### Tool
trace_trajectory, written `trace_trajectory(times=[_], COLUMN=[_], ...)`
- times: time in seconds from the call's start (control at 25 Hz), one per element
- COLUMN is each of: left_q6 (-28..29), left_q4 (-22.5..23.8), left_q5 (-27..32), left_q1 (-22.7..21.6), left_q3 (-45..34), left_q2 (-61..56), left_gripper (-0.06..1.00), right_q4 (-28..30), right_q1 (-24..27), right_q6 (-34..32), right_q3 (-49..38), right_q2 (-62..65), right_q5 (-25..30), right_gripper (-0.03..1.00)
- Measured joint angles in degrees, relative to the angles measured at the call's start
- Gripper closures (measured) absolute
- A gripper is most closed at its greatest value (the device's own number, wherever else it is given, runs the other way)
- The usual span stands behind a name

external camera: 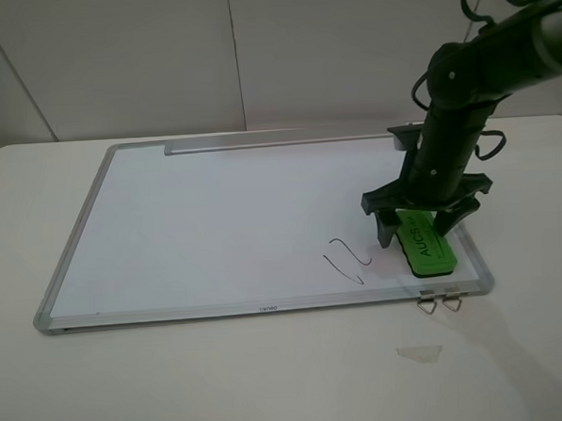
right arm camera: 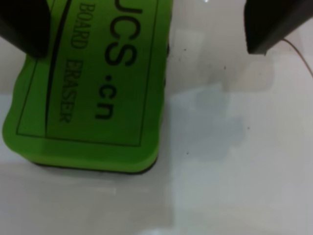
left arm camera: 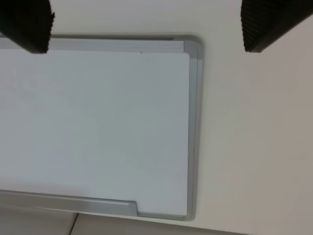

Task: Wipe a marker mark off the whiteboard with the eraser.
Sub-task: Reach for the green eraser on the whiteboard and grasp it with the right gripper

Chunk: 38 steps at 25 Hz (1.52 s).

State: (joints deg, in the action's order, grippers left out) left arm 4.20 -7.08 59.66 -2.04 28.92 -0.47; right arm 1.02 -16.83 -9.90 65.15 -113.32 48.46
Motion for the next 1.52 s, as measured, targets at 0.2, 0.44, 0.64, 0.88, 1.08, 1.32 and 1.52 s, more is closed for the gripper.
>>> trace_trajectory(times=[0.2,0.44,0.64,0.88,1.08,1.32,1.52], left_q6=[-0.08,-0.14,-0.19,-0.25,-0.29,-0.29,-0.29], left_q4=[-0.06,-0.23,-0.23,-0.23,-0.23,-0.23,-0.23], left_q5=[0.00,0.00,0.00,0.00,0.00,0.00,0.00], left_q1=[0.00,0.00,0.00,0.00,0.00,0.00,0.00], left_q3=[0.00,0.00,0.00,0.00,0.00,0.00,0.00], left_q2=[0.00,0.00,0.00,0.00,0.00,0.00,0.00], left_gripper=[0.16,0.16,0.16,0.16,0.16,0.16,0.16], right_q4=[1.01,2.49,2.96,4.48,4.72,4.71,4.04], right_q1=[-0.11,-0.11,-0.11,-0.05,0.26,1.37,1.39], right_q6=[-0.48,-0.48,-1.06,-2.52,-3.05,-3.20,-3.20], right_q3=[2.64,8.90,9.32,9.32,9.32,9.32,8.48], right_q2=[-0.63,-1.00,-0.74,-1.15,-1.89,-5.14,-5.86], right_q5=[4.16,13.05,12.67,10.49,9.23,9.18,7.06], right_gripper=[0.17,0.17,0.17,0.17,0.17,0.17,0.17])
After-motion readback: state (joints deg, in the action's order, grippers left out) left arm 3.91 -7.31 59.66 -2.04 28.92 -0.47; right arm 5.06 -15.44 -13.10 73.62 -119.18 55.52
